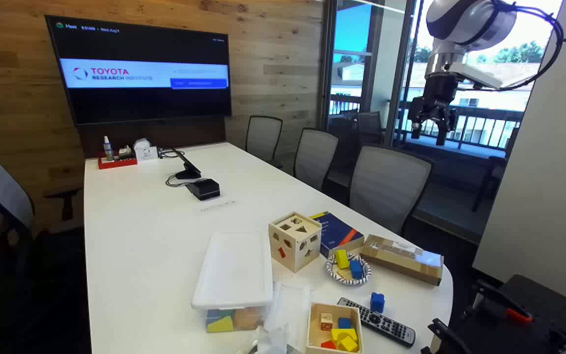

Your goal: Open the lid on the cube

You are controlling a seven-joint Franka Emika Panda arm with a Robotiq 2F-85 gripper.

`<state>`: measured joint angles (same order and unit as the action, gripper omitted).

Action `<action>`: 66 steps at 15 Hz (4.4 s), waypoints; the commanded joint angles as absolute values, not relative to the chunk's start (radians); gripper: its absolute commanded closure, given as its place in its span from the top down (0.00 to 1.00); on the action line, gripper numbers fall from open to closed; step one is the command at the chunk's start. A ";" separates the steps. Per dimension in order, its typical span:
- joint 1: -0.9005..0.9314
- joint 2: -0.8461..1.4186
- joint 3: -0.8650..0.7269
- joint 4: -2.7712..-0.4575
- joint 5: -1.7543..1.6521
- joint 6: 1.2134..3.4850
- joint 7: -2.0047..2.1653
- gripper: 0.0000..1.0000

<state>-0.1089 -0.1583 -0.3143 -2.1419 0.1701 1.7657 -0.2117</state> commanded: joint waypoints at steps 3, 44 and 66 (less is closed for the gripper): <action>-0.141 -0.156 -0.285 -2.140 0.175 1.763 -0.216 1.00; 0.052 1.195 0.026 -0.926 -0.015 1.917 -0.115 1.00; 0.048 1.250 0.018 -0.856 0.002 1.631 -0.087 1.00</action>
<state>0.0479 1.2360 0.0168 -0.8846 -0.0019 1.6925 -0.0958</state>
